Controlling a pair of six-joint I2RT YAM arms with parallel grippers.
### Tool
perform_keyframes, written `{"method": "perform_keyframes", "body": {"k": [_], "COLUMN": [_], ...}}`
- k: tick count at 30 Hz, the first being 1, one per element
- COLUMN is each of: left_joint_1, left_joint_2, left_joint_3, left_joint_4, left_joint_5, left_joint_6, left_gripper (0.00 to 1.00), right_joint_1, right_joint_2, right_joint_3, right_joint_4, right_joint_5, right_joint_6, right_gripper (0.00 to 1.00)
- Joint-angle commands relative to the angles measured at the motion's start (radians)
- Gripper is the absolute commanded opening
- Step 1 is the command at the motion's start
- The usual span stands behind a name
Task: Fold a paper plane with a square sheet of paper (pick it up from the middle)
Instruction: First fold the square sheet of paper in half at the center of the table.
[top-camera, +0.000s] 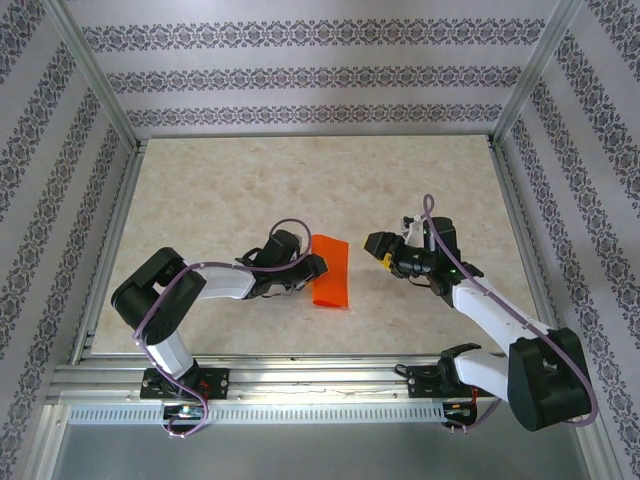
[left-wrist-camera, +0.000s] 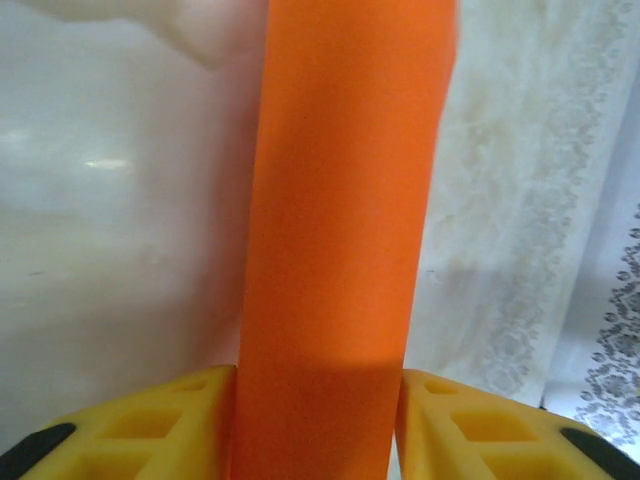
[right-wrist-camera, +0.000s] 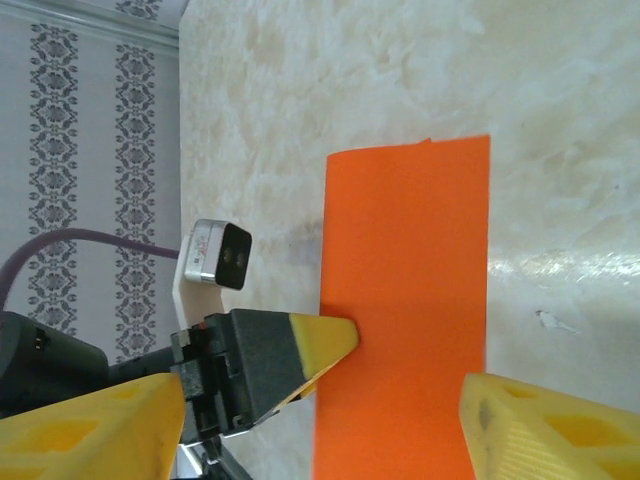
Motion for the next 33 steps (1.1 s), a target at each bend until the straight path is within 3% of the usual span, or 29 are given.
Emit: {"method": "perform_keyframes", "body": {"k": [1,13,19,27,33], "left_joint_1": [-0.008,-0.011,-0.011,-0.011,-0.011], "left_joint_2": [-0.001,-0.074,-0.07,-0.034,-0.019], "left_joint_3": [-0.018,0.109,0.148,0.199,0.238], "left_joint_4": [0.036,-0.389,-0.48,-0.565,-0.65], "left_joint_5": [-0.05,-0.183,-0.208,-0.2,-0.239], "left_joint_6": [0.009,0.223,0.274,0.331,0.342], "left_gripper": [0.51,0.65,0.63,0.58,0.58], "right_joint_1": [0.038,0.086,0.095,0.134,0.147], "right_joint_2": [0.025,0.093,0.114,0.192,0.235], "right_joint_3": [0.009,0.049,0.054,0.097,0.114], "right_joint_4": [0.029,0.002,-0.004,-0.023,-0.026], "right_joint_5": [0.005,0.04,0.044,0.017,0.015], "right_joint_6": [-0.006,-0.029,-0.025,-0.051,-0.05], "right_gripper": [0.68,0.64,0.59,0.4,0.36]}}
